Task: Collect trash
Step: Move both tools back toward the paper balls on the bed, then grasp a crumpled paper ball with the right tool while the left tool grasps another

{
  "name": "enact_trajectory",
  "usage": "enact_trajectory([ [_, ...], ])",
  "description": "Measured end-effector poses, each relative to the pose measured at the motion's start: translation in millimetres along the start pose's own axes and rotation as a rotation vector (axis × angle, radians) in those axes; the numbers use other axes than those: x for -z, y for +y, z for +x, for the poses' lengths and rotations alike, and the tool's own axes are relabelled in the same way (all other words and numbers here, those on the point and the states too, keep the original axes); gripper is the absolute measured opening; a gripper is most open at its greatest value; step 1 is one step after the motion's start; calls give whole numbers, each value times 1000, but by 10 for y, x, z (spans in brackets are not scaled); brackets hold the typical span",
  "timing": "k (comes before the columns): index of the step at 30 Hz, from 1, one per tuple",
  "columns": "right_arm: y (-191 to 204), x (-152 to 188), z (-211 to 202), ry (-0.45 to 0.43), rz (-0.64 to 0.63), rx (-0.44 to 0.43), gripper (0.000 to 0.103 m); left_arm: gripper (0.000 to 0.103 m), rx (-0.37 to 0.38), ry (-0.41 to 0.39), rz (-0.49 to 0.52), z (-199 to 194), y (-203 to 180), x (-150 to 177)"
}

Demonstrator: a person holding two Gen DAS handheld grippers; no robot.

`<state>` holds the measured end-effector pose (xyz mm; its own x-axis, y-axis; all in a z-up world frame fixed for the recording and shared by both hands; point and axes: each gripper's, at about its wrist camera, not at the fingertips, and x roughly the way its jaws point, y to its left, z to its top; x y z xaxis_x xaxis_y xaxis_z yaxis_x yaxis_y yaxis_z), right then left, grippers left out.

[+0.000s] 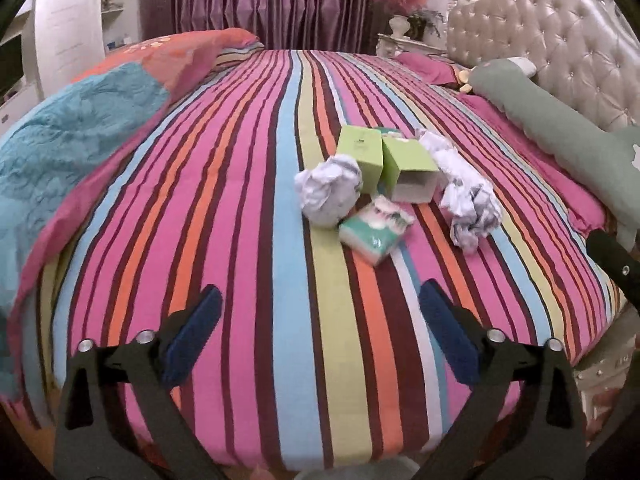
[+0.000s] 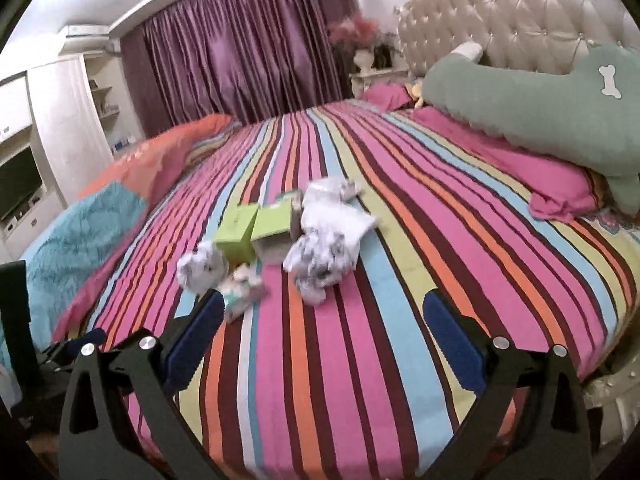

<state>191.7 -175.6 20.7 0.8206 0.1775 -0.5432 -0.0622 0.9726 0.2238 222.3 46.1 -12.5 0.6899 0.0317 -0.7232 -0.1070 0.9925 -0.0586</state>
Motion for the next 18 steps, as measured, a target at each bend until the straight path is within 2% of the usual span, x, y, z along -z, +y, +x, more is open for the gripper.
enact_trajectory([
  [5, 40, -94, 272, 62, -46, 3, 95, 96, 2, 7, -3, 234, -3, -161],
  [9, 40, -124, 522, 136, -31, 0, 95, 96, 10, 29, 6, 440, -8, -292],
  [18, 45, -151, 906, 200, -33, 33, 95, 96, 51, 83, -65, 897, 85, -597],
])
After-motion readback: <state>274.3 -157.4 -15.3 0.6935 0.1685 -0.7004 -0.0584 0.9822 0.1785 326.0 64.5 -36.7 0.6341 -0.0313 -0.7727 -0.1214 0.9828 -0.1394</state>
